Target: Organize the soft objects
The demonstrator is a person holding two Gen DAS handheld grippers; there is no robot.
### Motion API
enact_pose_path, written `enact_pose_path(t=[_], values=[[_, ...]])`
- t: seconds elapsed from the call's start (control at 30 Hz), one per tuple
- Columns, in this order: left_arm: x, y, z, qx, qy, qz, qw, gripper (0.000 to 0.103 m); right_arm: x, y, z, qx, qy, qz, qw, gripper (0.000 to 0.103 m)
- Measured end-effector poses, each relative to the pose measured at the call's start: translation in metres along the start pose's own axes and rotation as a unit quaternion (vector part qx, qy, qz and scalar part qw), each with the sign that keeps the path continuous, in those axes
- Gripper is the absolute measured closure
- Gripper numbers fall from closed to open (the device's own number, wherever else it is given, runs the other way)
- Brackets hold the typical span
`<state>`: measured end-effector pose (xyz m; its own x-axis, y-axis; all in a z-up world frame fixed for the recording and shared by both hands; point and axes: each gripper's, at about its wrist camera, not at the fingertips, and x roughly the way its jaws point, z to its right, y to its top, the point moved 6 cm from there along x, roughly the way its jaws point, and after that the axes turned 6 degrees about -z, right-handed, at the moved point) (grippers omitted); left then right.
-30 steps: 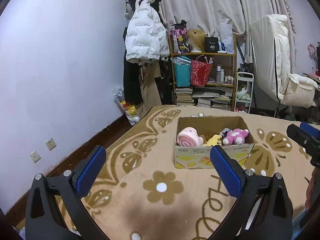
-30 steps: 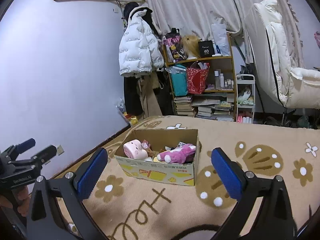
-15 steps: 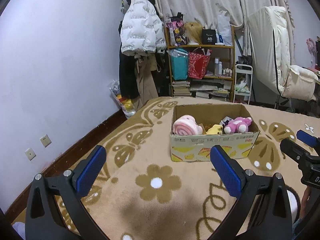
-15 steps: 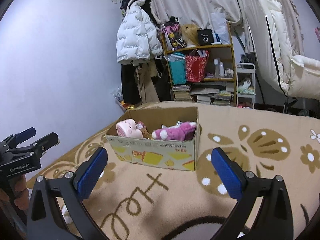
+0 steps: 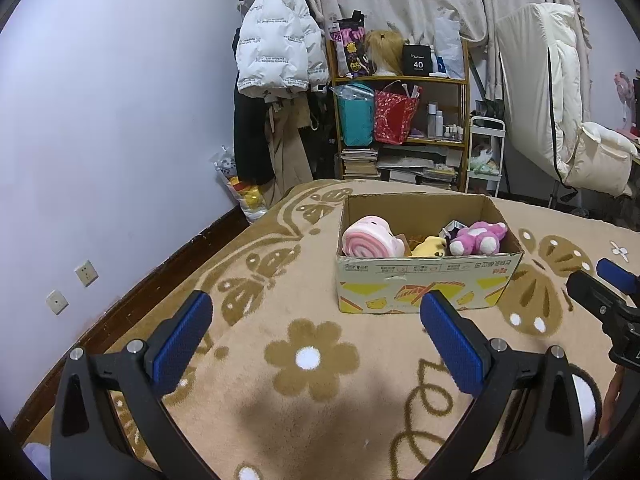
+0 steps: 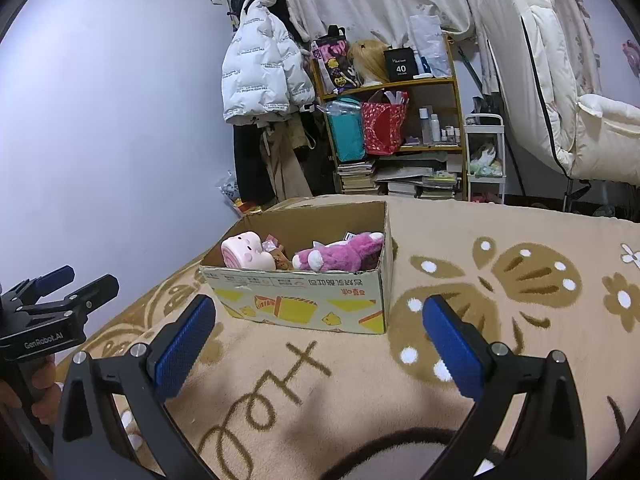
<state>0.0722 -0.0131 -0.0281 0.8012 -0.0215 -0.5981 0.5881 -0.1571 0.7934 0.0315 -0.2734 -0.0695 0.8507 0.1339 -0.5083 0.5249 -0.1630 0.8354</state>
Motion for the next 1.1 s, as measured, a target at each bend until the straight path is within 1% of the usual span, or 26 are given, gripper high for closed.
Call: enact_pose_path(t=[0.07,0.17,0.4,1.1], values=[[0.0,-0.0001,0.0003,0.001,0.002,0.001,1.0,0.0,0.0005,-0.0002,-0.0001,-0.001,-0.001,-0.001,1.0,0.0],[0.0009,-0.0016,0.0011,0.0,-0.005,-0.003,1.0,0.0,0.0006,-0.0001,0.0,-0.001,0.0,-0.002,1.0,0.0],[-0.0022,-0.0006,0.0011,0.003,-0.001,0.006,1.0,0.0,0.001,-0.0004,0.0009,0.0,0.0,-0.003,1.0,0.0],[-0.0055,-0.0026,0.0036,0.011,-0.003,0.005,0.9999,0.0,0.0003,-0.0018,0.0002,-0.001,0.001,0.001,1.0,0.0]])
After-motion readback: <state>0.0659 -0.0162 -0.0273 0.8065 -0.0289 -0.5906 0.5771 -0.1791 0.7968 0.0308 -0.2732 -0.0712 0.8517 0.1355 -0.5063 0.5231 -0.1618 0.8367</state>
